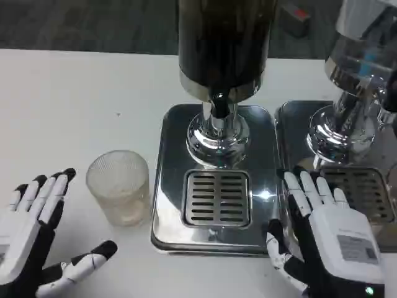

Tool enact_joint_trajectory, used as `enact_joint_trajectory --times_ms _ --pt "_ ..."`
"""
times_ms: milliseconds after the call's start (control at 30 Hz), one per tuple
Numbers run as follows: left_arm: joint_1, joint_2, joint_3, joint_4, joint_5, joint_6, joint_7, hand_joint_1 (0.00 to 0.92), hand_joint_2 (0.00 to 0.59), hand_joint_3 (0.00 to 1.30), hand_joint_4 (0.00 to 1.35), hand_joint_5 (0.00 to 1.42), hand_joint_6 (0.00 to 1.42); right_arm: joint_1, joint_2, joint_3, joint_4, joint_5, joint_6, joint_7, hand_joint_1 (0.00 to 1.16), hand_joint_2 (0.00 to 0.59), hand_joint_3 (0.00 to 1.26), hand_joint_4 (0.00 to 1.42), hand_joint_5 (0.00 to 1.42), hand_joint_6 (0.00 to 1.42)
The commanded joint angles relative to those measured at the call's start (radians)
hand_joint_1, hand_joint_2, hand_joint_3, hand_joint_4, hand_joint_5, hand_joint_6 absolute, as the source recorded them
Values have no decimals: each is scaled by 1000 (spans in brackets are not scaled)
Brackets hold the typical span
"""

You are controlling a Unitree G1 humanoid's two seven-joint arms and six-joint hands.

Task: Grasp the cup under the faucet to collect the drink, then remove the cup.

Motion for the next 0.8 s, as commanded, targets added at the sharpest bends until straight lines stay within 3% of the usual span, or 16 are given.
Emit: enact_joint_trajectory --times_ms 33,800 --pt "-5 -5 -7 13 -5 -8 20 0 116 0 0 0 0 -3 -4 -8 0 10 -8 -8 440 577 54 0 0 0" --pt "-23 -11 -12 23 -13 -6 15 0 121 0 0 0 0 -9 5 -20 4 14 -6 -3 439 577 54 0 0 0"
